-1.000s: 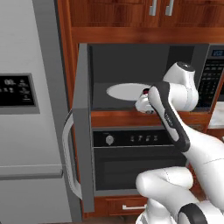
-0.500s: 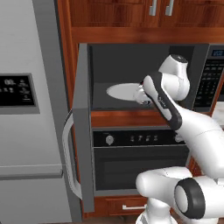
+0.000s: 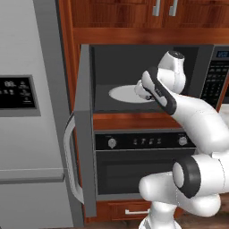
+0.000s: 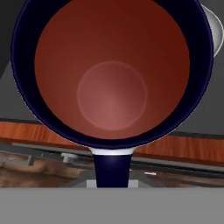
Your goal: Place the microwavable item in the microwave. Then, close the microwave door and press the start button.
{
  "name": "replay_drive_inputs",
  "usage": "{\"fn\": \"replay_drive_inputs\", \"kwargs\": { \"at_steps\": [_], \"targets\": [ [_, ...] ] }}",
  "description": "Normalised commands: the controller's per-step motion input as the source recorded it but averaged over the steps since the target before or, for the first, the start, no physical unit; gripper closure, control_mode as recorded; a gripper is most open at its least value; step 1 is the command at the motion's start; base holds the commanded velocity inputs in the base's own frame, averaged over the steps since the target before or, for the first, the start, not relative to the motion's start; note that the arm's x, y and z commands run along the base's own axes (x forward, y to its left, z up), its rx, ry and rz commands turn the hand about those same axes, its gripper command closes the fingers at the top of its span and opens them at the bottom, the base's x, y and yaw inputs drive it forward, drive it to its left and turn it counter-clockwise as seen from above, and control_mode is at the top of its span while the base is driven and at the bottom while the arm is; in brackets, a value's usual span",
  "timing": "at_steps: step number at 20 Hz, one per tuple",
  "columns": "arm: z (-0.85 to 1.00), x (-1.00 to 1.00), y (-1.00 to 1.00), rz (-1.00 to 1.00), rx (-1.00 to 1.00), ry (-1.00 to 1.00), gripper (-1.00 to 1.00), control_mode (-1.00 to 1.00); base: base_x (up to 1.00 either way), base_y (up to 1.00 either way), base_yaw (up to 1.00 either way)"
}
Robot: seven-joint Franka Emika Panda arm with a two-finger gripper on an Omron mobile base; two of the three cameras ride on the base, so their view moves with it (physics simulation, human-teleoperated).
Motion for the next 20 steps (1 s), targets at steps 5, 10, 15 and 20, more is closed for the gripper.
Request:
{"fn": "replay_drive_inputs", "kwargs": {
  "at_steps": [5, 10, 15, 20],
  "targets": [
    [-0.14, 0.60, -0.06, -0.04, 0.00, 0.09, 1.00, -1.00, 0.00, 0.00, 0.00],
    [-0.29, 0.56, 0.00, 0.00, 0.00, 0.11, 1.00, -1.00, 0.00, 0.00, 0.00],
    [-0.28, 0.46, 0.00, 0.00, 0.00, 0.09, 1.00, -1.00, 0.00, 0.00, 0.00],
    [-0.12, 0.21, -0.02, 0.00, 0.00, 0.01, 1.00, -1.00, 0.00, 0.00, 0.00]
  ]
}}
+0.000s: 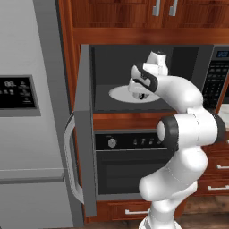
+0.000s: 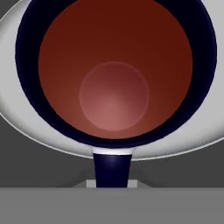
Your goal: Place the microwavable item in the microwave. Then, close the microwave door and press the start button.
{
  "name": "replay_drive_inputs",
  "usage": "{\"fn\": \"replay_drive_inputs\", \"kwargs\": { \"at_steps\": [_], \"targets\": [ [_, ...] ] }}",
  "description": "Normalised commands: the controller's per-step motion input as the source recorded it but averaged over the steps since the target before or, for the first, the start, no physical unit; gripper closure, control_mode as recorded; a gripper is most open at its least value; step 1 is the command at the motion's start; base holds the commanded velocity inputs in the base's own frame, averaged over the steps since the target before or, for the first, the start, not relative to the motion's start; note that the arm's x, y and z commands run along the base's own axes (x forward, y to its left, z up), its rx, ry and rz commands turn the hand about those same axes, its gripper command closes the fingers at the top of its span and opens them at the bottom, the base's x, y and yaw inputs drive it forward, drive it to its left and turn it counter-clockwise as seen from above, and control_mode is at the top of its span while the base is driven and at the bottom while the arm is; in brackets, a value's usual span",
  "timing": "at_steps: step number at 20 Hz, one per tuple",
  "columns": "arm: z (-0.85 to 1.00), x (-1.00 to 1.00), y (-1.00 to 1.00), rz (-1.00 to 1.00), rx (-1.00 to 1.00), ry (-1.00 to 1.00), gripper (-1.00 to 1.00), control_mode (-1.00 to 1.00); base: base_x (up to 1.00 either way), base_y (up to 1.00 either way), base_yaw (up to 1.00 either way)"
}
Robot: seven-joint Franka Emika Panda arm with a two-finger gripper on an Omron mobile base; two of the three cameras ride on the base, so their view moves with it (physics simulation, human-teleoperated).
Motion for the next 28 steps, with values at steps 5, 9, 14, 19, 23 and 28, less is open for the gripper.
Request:
{"fn": "replay_drive_inputs", "kwargs": {
  "at_steps": [5, 9, 14, 19, 23, 28],
  "targets": [
    [-0.18, 0.28, -0.01, 0.00, 0.00, 0.00, 1.00, -1.00, 0.00, 0.00, 0.00],
    [-0.30, 0.32, -0.01, 0.00, 0.00, 0.00, -1.00, -1.00, 0.00, 0.00, 0.00],
    [-0.13, 0.09, -0.06, 0.00, 0.00, -0.02, -1.00, -1.00, 0.00, 0.00, 0.00],
    [0.00, -0.22, -0.01, 0.00, 0.00, -0.14, -1.00, -1.00, 0.00, 0.00, 0.00],
    [0.00, -0.58, 0.00, 0.00, 0.00, -0.23, -1.00, -1.00, 0.00, 0.00, 0.00],
    [0.00, -0.59, 0.02, 0.00, 0.00, -0.27, -1.00, -1.00, 0.00, 0.00, 0.00]
  ]
}}
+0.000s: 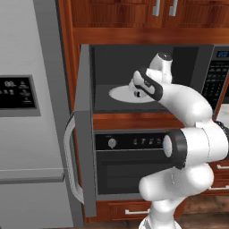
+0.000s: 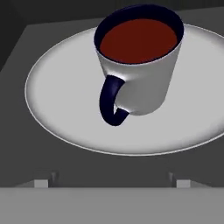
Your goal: Place the microwavable item in the microwave. Then, close the microwave door and press the start button.
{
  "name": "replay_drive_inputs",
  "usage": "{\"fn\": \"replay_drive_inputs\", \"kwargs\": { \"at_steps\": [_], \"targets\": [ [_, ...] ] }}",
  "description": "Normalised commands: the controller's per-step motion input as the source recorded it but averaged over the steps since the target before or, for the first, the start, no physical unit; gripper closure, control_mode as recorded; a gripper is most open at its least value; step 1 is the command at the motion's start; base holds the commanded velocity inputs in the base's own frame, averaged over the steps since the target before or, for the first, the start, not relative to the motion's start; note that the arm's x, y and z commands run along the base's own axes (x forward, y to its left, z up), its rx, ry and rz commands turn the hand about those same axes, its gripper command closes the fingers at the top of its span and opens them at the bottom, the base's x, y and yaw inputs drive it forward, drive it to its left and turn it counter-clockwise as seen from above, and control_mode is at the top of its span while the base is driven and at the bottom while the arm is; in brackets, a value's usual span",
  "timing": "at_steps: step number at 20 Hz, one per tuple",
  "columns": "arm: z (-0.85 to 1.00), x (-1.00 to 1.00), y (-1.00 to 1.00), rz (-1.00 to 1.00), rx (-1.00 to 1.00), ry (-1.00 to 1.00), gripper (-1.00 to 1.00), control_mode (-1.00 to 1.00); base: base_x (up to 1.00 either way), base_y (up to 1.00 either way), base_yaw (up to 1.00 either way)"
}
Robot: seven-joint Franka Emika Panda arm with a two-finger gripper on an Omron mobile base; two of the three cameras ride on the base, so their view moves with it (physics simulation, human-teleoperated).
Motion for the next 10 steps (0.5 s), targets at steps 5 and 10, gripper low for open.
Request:
{"fn": "replay_drive_inputs", "kwargs": {
  "at_steps": [5, 10],
  "targets": [
    [0.24, -0.70, 0.15, 0.00, 0.00, -0.20, -1.00, -1.00, 0.00, 0.00, 0.00],
    [0.64, -0.98, 0.18, 0.00, 0.00, 0.00, -1.00, -1.00, 0.00, 0.00, 0.00]
  ]
}}
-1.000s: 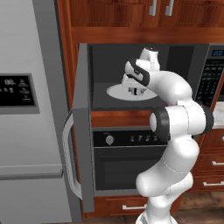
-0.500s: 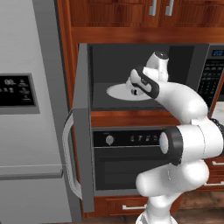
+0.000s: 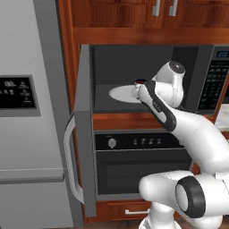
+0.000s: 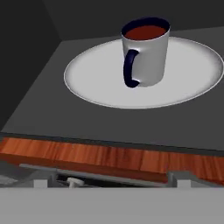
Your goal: Place the microwavable item in the microwave. Then, close the microwave door and press the start button.
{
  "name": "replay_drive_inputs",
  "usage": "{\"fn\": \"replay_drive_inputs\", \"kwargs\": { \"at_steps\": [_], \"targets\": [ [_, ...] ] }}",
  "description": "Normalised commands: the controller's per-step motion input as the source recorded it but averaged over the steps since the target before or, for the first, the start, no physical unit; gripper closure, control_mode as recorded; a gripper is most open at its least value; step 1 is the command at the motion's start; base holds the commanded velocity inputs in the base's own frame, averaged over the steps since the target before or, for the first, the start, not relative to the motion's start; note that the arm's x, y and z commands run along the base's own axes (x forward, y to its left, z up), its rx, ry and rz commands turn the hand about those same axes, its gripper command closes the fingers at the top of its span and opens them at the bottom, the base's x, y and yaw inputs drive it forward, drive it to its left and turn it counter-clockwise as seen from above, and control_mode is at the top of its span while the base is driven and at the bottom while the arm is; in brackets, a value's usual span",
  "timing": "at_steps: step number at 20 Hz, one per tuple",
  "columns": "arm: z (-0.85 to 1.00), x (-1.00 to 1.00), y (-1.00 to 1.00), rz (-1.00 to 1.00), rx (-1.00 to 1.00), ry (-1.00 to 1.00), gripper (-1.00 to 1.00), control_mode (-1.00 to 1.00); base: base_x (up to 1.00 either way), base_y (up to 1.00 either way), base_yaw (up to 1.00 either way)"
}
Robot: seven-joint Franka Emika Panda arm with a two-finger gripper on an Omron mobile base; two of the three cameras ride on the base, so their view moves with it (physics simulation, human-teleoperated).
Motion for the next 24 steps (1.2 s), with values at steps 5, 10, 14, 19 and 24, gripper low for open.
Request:
{"fn": "replay_drive_inputs", "kwargs": {
  "at_steps": [5, 10, 14, 19, 24],
  "targets": [
    [0.60, -1.00, 0.24, 0.00, 0.00, 0.03, -1.00, -1.00, 0.00, 0.00, 0.00],
    [0.19, -1.00, 0.11, 0.00, -0.07, -0.06, -1.00, -1.00, 0.00, 0.00, 0.00],
    [0.00, -1.00, 0.11, 0.00, -0.09, -0.22, -1.00, -1.00, 0.00, 0.00, 0.00],
    [0.01, -1.00, 0.29, 0.04, -0.09, -0.13, -1.00, -1.00, 0.00, 0.00, 0.00],
    [0.00, -0.43, 0.10, 0.04, -0.03, -0.02, -1.00, -1.00, 0.00, 0.00, 0.00]
  ]
}}
